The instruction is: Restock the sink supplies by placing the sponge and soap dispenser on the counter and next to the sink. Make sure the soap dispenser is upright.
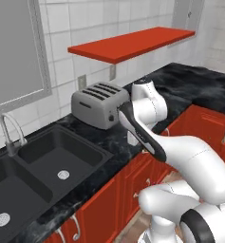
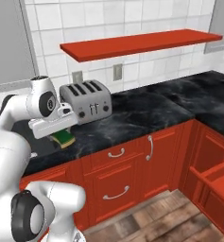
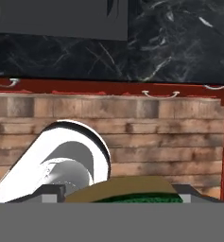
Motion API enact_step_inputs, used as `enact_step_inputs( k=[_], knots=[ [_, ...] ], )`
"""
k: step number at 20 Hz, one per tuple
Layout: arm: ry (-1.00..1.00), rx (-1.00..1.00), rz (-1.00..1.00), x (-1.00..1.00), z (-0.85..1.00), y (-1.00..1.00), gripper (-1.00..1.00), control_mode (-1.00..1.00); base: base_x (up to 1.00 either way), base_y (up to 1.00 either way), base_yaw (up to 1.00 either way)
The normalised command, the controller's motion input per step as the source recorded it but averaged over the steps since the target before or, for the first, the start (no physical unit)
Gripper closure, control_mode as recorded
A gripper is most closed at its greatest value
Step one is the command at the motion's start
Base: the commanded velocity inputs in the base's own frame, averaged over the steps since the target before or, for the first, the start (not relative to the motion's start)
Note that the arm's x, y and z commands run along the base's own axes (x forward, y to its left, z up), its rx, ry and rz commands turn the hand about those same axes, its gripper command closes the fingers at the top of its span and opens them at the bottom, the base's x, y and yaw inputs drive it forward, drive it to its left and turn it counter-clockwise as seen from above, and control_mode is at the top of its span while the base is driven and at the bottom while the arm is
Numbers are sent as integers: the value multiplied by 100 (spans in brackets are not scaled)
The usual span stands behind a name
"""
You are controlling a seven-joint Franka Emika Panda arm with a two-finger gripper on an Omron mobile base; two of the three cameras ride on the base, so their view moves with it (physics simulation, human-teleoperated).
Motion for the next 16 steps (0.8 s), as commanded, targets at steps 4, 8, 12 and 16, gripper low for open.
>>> enact_step_inputs(
  k=[4,8,12,16],
  knots=[
    [0,0,0,0,0,0,100,100,46,0,36],
    [0,3,15,30,-19,-4,100,-100,30,-1,16],
    [-4,5,27,72,-53,-6,100,-100,0,0,0],
    [-3,3,21,63,-63,-26,100,-100,0,0,0]
  ],
)
